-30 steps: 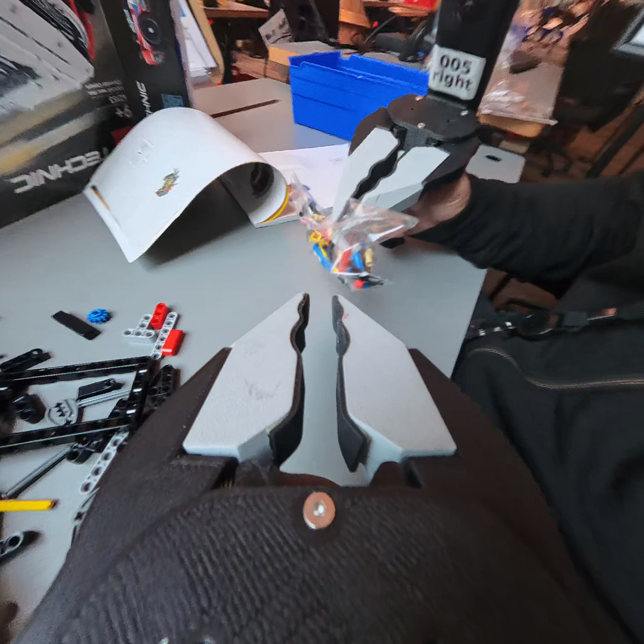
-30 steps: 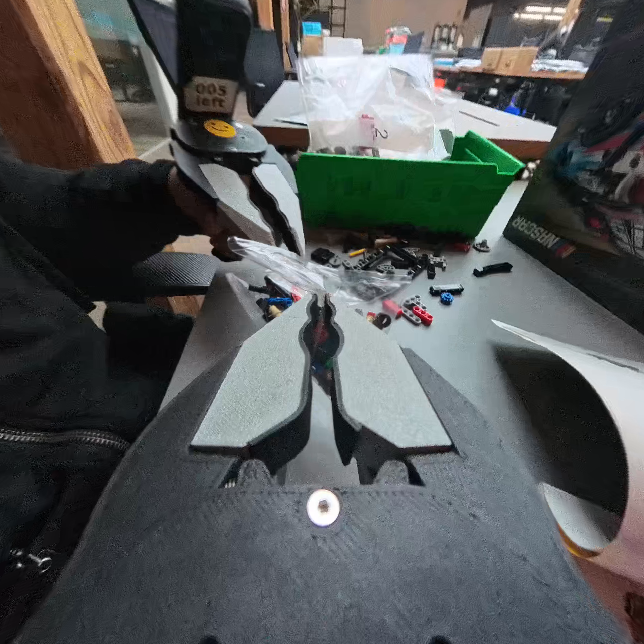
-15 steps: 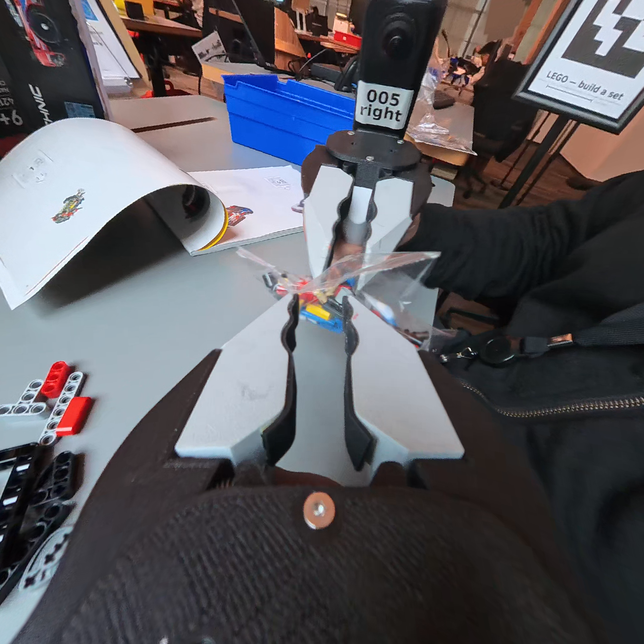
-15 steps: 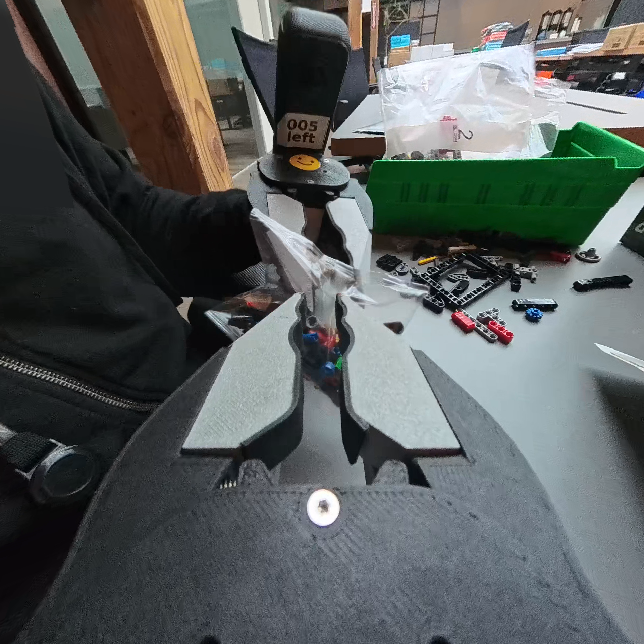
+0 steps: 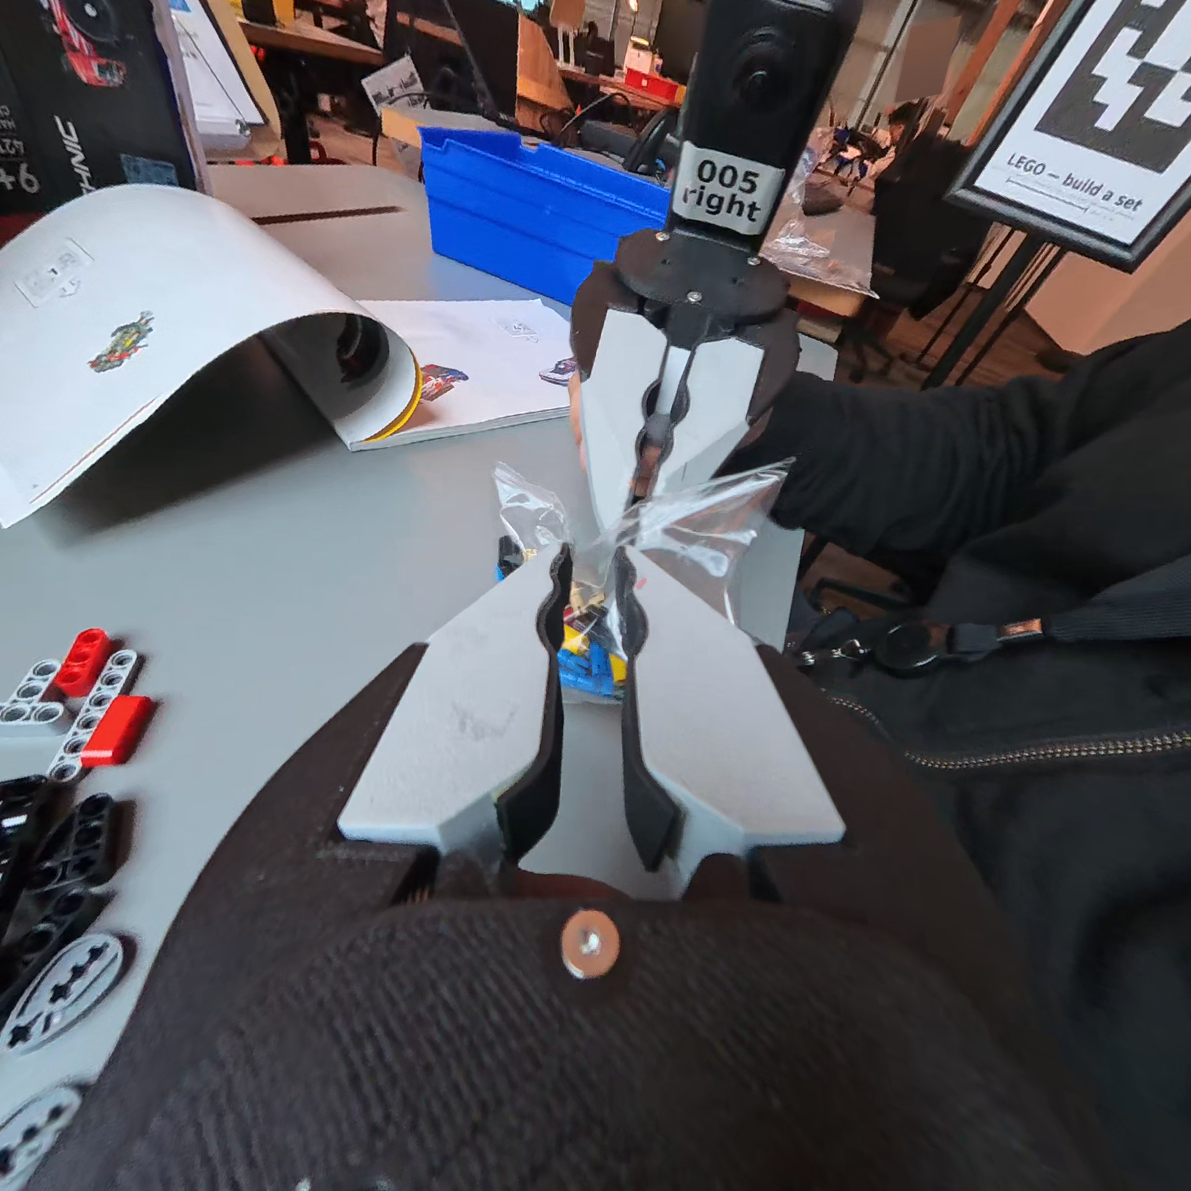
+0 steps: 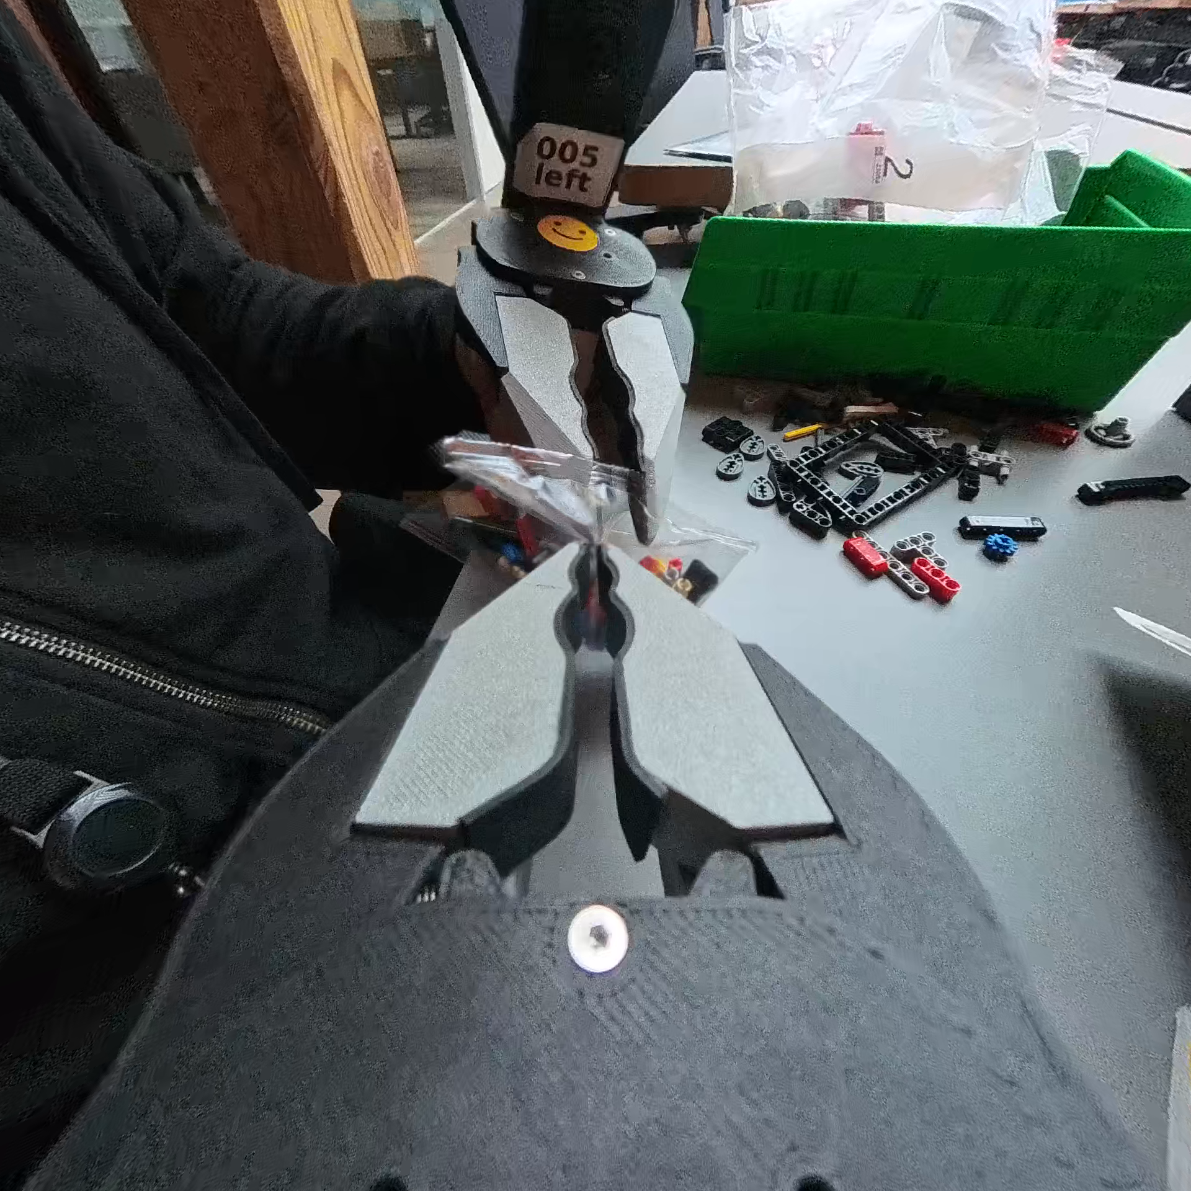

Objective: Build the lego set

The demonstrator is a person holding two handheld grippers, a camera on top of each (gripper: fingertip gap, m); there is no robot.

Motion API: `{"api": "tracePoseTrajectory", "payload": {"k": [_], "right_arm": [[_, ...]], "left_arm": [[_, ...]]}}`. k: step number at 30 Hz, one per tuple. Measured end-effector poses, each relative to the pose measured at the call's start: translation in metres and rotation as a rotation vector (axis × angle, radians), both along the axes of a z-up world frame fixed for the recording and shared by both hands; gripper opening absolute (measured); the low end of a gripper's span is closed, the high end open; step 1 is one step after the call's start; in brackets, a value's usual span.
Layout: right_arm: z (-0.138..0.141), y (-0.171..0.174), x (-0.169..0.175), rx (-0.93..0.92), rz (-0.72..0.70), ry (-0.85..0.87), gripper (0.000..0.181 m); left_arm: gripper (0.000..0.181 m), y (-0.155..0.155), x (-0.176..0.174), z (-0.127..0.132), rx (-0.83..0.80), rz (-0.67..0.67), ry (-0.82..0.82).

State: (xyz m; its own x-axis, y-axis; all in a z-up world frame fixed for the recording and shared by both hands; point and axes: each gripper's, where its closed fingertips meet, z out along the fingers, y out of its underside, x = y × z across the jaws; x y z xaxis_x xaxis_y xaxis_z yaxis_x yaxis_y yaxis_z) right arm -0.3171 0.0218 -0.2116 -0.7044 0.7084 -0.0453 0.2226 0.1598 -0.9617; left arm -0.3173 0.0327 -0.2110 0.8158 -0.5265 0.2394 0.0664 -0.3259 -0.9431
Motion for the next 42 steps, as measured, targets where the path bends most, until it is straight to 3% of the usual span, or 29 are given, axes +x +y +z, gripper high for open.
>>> {"api": "tracePoseTrajectory", "payload": {"k": [10, 14, 17, 18, 22, 26, 30, 33, 40, 42], "right_arm": [[0.003, 0.006, -0.004, 0.117, -0.081, 0.083, 0.000], [0.002, 0.003, -0.004, 0.157, -0.090, 0.104, 0.000], [0.003, 0.001, -0.004, 0.175, -0.096, 0.120, 0.000], [0.004, -0.001, -0.002, 0.178, -0.083, 0.124, 0.000], [0.004, 0.004, -0.004, 0.207, -0.124, 0.133, 0.000], [0.003, 0.012, -0.006, 0.176, -0.139, 0.103, 0.000], [0.003, 0.007, -0.007, 0.153, -0.122, 0.116, 0.000], [0.003, -0.002, -0.006, 0.160, -0.092, 0.138, 0.000], [0.005, -0.012, -0.002, 0.085, -0.026, 0.121, 0.000], [0.003, -0.013, -0.003, 0.090, -0.021, 0.111, 0.000]], "left_arm": [[0.008, -0.002, -0.009, -0.002, -0.056, 0.088, -0.025], [0.018, -0.005, -0.006, 0.001, -0.055, 0.112, -0.083], [0.015, -0.005, -0.005, -0.003, -0.059, 0.114, -0.080], [0.006, -0.006, -0.005, -0.004, -0.054, 0.114, -0.064], [0.000, -0.005, -0.020, -0.010, -0.038, 0.197, 0.066], [0.000, -0.007, -0.045, 0.001, -0.010, 0.272, -0.010], [0.000, -0.015, -0.029, -0.006, -0.058, 0.145, -0.003], [0.018, -0.011, -0.007, -0.009, -0.047, 0.083, 0.002], [0.003, -0.005, -0.002, -0.004, 0.000, 0.114, 0.005], [0.012, -0.004, -0.006, -0.009, -0.017, 0.148, 0.054]]}}
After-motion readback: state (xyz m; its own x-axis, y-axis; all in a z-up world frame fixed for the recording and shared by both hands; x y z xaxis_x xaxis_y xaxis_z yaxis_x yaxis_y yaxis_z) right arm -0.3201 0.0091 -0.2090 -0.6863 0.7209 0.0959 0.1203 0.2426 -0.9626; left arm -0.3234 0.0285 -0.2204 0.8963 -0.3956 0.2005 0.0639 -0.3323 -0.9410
